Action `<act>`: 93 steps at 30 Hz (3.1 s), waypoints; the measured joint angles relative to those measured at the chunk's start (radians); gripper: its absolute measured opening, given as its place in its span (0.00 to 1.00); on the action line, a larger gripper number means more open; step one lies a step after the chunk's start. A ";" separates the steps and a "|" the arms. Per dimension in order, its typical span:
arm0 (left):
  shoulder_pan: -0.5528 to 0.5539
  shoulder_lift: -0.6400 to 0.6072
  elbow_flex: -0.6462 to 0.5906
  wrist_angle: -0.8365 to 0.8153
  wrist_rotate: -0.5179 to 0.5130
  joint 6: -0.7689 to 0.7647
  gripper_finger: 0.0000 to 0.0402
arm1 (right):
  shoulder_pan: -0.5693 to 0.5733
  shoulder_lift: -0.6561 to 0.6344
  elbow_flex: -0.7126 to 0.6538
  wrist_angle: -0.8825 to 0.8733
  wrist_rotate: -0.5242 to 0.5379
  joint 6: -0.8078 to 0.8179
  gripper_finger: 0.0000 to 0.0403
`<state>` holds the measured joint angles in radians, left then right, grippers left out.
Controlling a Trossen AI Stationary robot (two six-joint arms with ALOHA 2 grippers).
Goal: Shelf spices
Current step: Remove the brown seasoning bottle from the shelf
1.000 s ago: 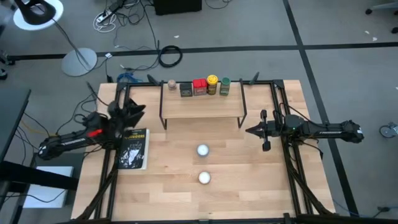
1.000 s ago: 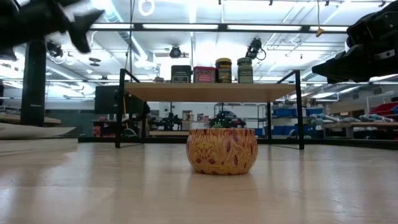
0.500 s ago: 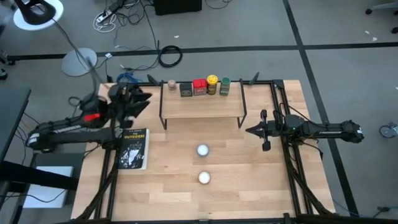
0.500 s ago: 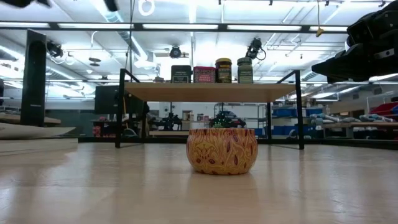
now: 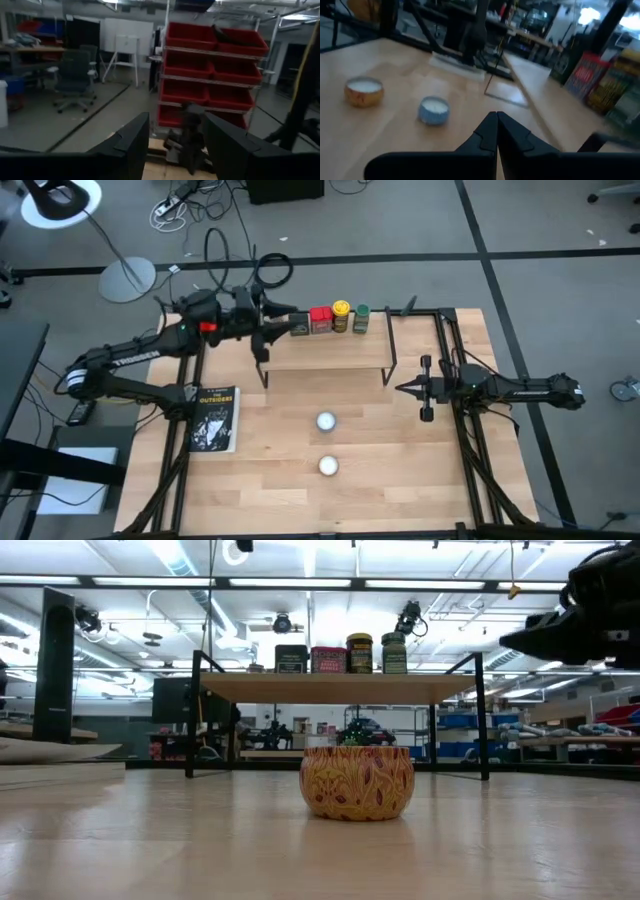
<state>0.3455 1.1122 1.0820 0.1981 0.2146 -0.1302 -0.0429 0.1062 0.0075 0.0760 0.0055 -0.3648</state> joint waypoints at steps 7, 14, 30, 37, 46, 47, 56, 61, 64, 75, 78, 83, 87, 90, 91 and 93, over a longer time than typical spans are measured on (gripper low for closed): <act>0.055 -0.014 0.030 0.007 0.058 0.073 0.46 | 0.001 0.000 0.000 0.181 -0.064 0.173 0.02; 0.099 -0.024 0.050 0.008 0.124 0.129 0.46 | -0.009 -0.001 0.003 0.513 0.075 0.502 0.02; 0.243 -0.011 0.050 -0.440 -0.332 0.286 0.46 | -0.145 0.261 0.256 0.347 0.134 0.548 0.02; 0.324 0.020 0.049 -0.593 -0.294 0.328 0.46 | -0.148 0.424 0.387 0.365 0.076 0.479 0.02; 0.337 0.026 0.050 -0.628 -0.305 0.500 0.52 | -0.148 0.509 0.419 0.485 0.068 0.528 0.02; 0.335 0.035 0.057 -0.643 -0.320 0.515 0.53 | -0.148 0.512 0.419 0.499 0.070 0.525 0.02; 0.323 0.252 0.299 -0.952 -0.381 0.524 0.69 | -0.148 0.514 0.419 0.537 0.080 0.497 0.02; 0.299 0.341 0.416 -1.022 -0.395 0.559 0.74 | -0.149 0.513 0.419 0.547 0.080 0.450 0.03; 0.288 0.372 0.454 -1.079 -0.385 0.576 0.74 | -0.149 0.516 0.419 0.546 0.069 0.408 0.06; 0.282 0.393 0.482 -1.230 -0.296 0.575 0.78 | -0.150 0.522 0.420 0.544 0.045 0.363 0.50; 0.281 0.406 0.483 -1.225 -0.277 0.574 0.80 | -0.150 0.522 0.420 0.544 0.045 0.363 0.63; 0.286 0.453 0.482 -1.220 -0.274 0.572 0.82 | -0.141 0.522 0.420 0.549 0.050 0.392 0.82; 0.285 0.481 0.482 -1.212 -0.318 0.572 0.82 | -0.131 0.522 0.420 0.554 0.069 0.392 0.93; 0.290 0.481 0.482 -1.188 -0.346 0.572 0.83 | -0.127 0.522 0.420 0.554 0.069 0.388 0.98; 0.293 0.481 0.482 -1.174 -0.349 0.572 0.83 | -0.127 0.522 0.420 0.554 0.069 0.388 0.99; 0.305 0.481 0.482 -1.168 -0.343 0.572 0.83 | -0.127 0.522 0.420 0.554 0.069 0.387 0.99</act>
<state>0.6510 1.5929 1.5641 -0.9696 -0.1281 0.4419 -0.1699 0.6285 0.4274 0.6296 0.0749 0.0221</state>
